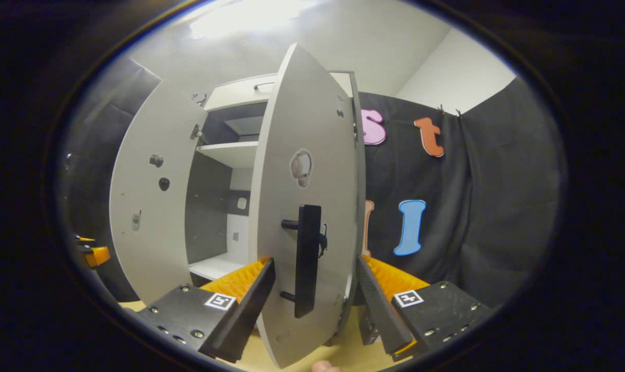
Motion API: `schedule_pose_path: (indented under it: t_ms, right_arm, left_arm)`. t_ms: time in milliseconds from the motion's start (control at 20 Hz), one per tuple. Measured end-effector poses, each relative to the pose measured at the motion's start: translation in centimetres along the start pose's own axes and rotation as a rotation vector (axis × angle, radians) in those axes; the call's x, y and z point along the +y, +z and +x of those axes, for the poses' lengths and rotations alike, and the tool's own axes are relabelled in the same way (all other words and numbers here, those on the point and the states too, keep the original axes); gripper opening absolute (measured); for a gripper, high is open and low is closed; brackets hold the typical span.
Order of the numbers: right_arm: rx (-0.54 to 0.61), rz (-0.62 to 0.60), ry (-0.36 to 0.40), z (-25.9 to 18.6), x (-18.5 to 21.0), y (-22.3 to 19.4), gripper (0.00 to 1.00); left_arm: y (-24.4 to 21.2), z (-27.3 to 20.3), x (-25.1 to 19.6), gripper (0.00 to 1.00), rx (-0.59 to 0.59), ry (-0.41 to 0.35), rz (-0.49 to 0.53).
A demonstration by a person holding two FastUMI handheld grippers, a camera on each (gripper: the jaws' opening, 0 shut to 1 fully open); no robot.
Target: Grasp the bottle in the cabinet with the left hand and place it on the coaster, then close the right door with the right hand and the left door with the left hand.
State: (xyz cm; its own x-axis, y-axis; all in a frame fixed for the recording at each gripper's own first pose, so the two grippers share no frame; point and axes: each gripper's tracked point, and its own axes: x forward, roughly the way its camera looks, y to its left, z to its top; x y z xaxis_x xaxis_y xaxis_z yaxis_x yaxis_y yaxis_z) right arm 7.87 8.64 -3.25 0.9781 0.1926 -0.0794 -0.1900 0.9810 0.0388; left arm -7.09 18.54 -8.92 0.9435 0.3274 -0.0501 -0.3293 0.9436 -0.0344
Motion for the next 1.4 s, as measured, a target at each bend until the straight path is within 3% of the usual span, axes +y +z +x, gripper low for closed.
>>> schedule_pose_path:
  t_ms: [150,200,400,1400]
  right_arm:
    - [-0.010,0.024,0.055,0.6,2.4,0.3,0.93]
    - [-0.015,0.038,0.074,0.7,3.2,0.5,0.98]
    - [-0.029,0.045,0.100,1.2,4.7,0.9,0.95]
    - [-0.010,0.024,0.110,1.7,5.7,-0.5,0.93]
  left_arm:
    - [-0.3,0.5,0.5,0.89,0.008,0.002,-0.002]
    - [-0.3,0.6,0.7,0.89,0.009,0.004,-0.002]
    - [-0.4,1.3,1.6,0.89,0.011,0.017,-0.003]
    - [-2.0,3.3,3.0,0.89,0.048,0.047,-0.020]
